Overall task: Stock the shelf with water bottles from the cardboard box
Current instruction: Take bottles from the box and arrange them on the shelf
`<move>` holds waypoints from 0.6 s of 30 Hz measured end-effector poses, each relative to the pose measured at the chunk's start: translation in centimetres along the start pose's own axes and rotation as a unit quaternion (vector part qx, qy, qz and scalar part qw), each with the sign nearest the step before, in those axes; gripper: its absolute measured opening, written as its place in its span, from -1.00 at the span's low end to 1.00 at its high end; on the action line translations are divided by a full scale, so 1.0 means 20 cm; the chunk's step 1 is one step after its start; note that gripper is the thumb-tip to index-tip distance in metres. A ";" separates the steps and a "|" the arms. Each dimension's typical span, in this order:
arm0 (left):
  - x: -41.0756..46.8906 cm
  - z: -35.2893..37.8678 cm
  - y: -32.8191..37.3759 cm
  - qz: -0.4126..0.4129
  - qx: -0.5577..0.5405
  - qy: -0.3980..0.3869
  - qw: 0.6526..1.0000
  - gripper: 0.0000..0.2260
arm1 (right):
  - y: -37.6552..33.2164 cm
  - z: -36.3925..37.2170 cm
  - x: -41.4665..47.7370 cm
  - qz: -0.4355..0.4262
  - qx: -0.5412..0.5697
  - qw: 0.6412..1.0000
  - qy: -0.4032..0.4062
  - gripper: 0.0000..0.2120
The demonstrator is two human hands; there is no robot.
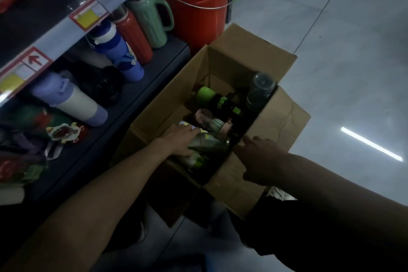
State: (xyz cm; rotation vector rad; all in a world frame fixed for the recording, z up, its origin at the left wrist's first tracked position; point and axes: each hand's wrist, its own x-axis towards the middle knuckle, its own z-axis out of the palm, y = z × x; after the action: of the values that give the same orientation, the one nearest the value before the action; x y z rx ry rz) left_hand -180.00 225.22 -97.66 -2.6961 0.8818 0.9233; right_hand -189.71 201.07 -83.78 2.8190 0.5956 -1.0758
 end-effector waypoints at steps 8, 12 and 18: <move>0.16 -0.20 -0.03 0.060 0.008 0.063 0.996 -0.50 | 0.09 -0.02 0.03 0.034 0.053 0.997 0.048 -0.38; 0.34 -0.29 0.03 0.065 0.095 0.095 0.989 -0.48 | 0.13 -0.03 0.03 0.053 0.067 0.995 0.059 -0.39; 0.58 -0.36 0.20 0.060 0.100 0.125 0.985 -0.35 | 0.15 -0.03 0.02 0.063 0.076 0.993 0.071 -0.41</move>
State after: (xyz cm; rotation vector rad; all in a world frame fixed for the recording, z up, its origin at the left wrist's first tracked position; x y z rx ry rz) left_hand -171.24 214.01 -98.69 -2.6431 1.1295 0.4906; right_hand -187.95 198.59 -83.89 3.0360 0.3530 -0.9421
